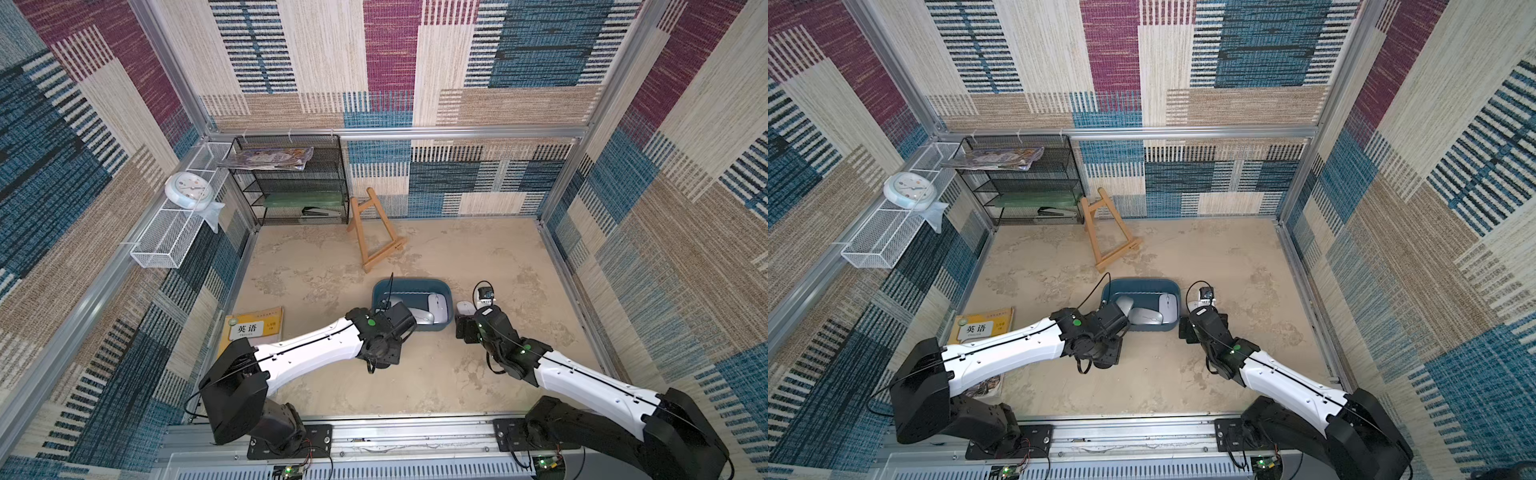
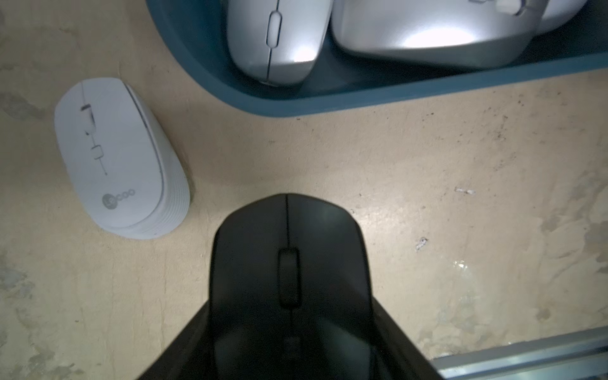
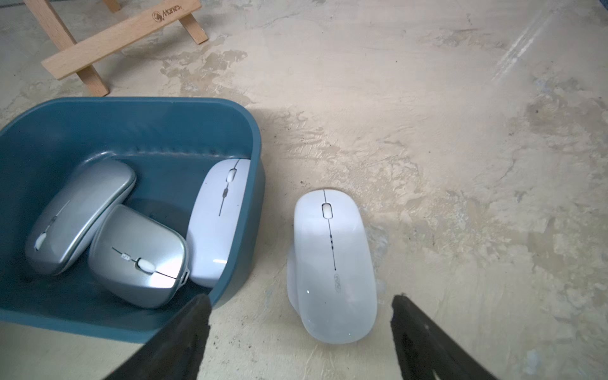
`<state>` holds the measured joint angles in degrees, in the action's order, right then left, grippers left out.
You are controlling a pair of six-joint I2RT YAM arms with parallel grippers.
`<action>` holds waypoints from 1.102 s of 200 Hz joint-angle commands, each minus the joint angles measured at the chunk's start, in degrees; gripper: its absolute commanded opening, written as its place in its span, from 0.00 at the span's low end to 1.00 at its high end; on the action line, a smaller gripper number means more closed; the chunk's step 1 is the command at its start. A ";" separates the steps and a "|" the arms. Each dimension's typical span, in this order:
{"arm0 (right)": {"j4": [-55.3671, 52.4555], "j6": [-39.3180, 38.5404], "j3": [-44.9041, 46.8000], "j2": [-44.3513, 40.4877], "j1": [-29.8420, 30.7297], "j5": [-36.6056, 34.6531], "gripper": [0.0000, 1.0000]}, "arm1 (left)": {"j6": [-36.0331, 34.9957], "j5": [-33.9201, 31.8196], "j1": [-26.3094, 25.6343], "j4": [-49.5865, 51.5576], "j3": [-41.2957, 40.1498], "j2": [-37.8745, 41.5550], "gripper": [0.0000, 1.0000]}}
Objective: Take out the mouse from the storage box
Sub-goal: Place the mouse at the center of the board.
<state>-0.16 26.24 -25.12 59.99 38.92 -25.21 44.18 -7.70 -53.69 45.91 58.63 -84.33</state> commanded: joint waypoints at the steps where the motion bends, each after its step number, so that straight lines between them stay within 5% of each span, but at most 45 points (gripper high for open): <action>1: -0.46 -0.37 -0.54 0.61 -0.04 0.40 0.89 | 0.83 -0.40 -0.10 -0.88 -1.89 1.64 0.60; 164: -1.33 -0.54 -2.29 4.21 0.02 0.37 0.88 | 3.50 4.26 -2.73 -10.37 -9.44 -4.67 0.64; 220: -1.51 -0.60 -2.47 4.53 0.02 0.25 0.88 | 1.99 4.10 -2.70 -10.36 -8.62 -6.02 0.87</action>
<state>-0.95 25.85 -27.20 64.49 38.92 -24.82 47.35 -3.84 -56.34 35.64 49.65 -90.37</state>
